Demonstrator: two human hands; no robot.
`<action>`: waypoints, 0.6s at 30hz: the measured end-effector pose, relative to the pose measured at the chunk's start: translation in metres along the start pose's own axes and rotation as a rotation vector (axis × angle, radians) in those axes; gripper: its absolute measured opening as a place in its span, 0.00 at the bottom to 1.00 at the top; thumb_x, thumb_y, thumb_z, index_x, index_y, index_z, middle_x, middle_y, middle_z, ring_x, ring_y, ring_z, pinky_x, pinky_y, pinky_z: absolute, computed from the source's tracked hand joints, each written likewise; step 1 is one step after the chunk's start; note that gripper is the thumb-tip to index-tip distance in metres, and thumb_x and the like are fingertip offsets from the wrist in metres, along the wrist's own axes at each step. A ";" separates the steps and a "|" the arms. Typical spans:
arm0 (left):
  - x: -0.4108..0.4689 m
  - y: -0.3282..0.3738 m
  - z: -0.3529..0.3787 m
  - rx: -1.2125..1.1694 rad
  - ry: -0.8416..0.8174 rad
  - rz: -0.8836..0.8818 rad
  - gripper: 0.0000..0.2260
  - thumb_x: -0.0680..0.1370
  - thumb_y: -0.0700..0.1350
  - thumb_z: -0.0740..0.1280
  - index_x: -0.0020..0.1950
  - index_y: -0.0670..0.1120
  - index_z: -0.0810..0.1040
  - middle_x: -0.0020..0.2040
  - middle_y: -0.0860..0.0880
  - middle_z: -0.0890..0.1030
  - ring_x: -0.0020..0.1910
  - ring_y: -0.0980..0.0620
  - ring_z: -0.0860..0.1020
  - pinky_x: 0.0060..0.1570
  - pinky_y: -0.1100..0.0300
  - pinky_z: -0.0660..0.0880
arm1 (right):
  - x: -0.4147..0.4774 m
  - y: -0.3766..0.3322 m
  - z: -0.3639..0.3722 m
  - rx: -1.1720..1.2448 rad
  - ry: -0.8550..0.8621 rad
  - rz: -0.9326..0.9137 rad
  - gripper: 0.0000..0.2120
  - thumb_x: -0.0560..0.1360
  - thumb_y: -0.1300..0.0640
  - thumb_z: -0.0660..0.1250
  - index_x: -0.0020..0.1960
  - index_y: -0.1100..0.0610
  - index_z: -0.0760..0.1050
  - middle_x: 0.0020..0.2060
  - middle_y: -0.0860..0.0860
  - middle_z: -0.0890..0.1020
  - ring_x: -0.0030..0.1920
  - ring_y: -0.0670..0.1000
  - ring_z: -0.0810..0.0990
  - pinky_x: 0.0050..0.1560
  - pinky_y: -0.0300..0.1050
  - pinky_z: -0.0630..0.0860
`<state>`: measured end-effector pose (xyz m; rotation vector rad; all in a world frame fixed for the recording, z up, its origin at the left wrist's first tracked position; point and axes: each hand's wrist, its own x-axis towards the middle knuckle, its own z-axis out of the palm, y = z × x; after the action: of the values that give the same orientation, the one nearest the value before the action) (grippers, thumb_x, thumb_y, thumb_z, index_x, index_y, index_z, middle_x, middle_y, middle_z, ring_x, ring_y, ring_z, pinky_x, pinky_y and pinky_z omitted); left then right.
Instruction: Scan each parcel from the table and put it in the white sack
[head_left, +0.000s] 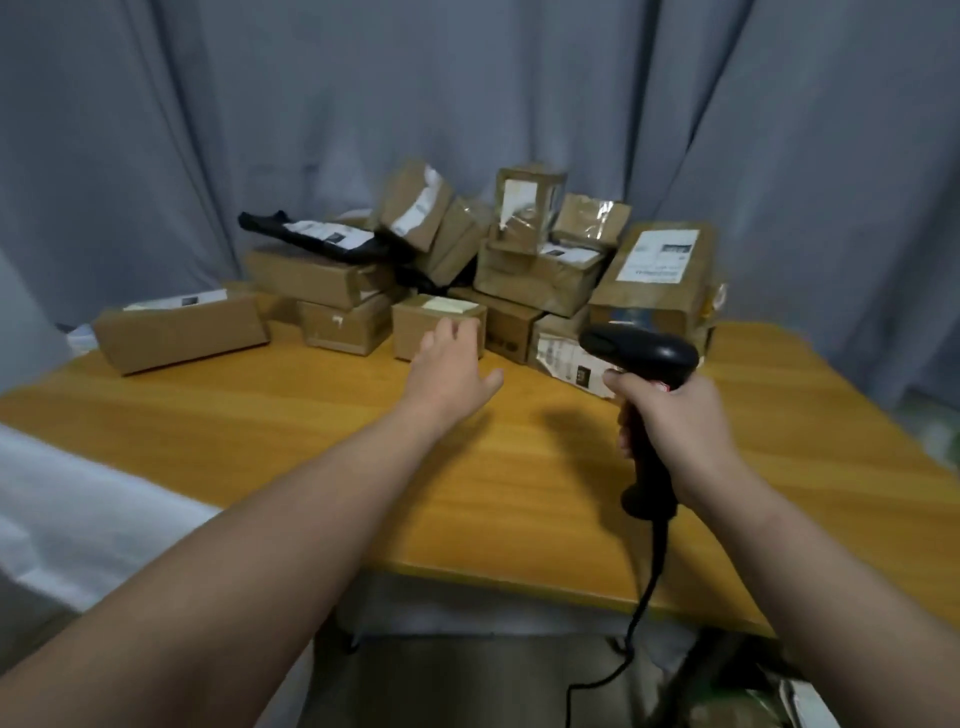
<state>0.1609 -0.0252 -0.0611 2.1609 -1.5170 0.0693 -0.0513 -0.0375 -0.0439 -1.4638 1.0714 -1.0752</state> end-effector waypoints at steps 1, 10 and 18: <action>0.015 0.004 0.005 0.001 0.005 -0.037 0.29 0.78 0.54 0.65 0.73 0.44 0.61 0.70 0.42 0.64 0.68 0.41 0.63 0.65 0.49 0.65 | 0.008 -0.002 0.000 0.028 -0.009 0.008 0.08 0.73 0.57 0.71 0.39 0.61 0.77 0.28 0.57 0.76 0.26 0.54 0.75 0.27 0.44 0.73; 0.129 -0.029 0.029 0.210 -0.077 -0.171 0.37 0.75 0.66 0.61 0.78 0.49 0.55 0.78 0.42 0.54 0.76 0.39 0.51 0.73 0.39 0.52 | 0.086 0.007 0.035 0.135 -0.093 0.118 0.09 0.74 0.54 0.70 0.45 0.60 0.77 0.29 0.54 0.78 0.27 0.50 0.78 0.32 0.43 0.76; 0.163 -0.049 0.042 0.168 -0.311 -0.289 0.39 0.71 0.72 0.60 0.77 0.58 0.54 0.79 0.42 0.48 0.75 0.32 0.44 0.69 0.31 0.51 | 0.110 0.022 0.046 0.123 -0.117 0.162 0.10 0.74 0.54 0.70 0.45 0.61 0.77 0.30 0.54 0.78 0.29 0.51 0.78 0.32 0.43 0.77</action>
<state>0.2566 -0.1717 -0.0645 2.6008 -1.3793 -0.2569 0.0153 -0.1371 -0.0603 -1.3027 1.0056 -0.9135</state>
